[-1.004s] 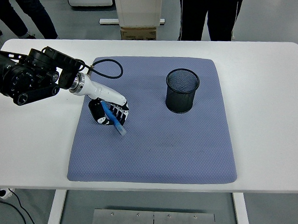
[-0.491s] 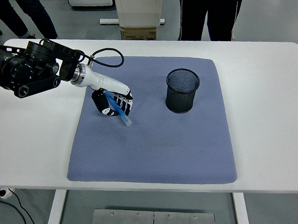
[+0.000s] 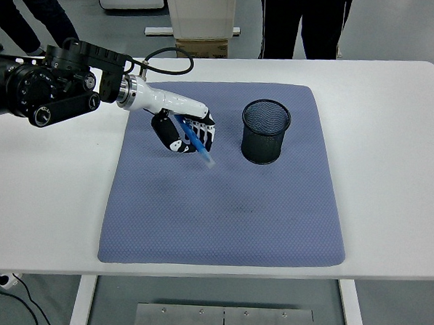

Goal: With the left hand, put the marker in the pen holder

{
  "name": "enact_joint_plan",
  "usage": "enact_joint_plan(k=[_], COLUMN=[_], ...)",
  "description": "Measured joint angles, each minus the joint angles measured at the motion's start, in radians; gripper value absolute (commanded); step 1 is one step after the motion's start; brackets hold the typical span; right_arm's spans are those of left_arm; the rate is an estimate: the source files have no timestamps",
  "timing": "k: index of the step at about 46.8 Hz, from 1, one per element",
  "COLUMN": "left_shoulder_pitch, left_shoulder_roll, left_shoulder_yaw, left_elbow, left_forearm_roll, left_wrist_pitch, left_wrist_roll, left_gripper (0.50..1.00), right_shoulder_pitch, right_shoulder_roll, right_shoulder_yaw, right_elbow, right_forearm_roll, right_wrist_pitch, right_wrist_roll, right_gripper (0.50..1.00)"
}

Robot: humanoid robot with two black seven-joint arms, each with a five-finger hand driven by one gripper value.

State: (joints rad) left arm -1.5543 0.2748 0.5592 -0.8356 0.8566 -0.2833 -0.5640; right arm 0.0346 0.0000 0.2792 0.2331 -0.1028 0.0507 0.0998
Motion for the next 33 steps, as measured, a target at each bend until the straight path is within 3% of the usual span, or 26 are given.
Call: enact_joint_plan(k=[19,33], left_shoulder_pitch=[-0.003,-0.002], left_shoulder_roll=[-0.010,-0.060], left_shoulder_yaw=[-0.030,-0.058], left_elbow=[0.002,0.032], left_forearm_roll=[-0.041,-0.106], left_wrist_pitch=[-0.004,-0.005], left_wrist_roll=[0.000,0.001], left_gripper=[0.500,0.500], right_shoulder_pitch=[0.000,0.000], right_shoulder_roll=[0.000,0.000], right_shoulder_yaw=[0.000,0.000], right_elbow=[0.000,0.000], right_forearm_roll=[0.000,0.000], right_wrist_pitch=[0.000,0.000], right_wrist_roll=[0.000,0.000], right_gripper=[1.000,1.000])
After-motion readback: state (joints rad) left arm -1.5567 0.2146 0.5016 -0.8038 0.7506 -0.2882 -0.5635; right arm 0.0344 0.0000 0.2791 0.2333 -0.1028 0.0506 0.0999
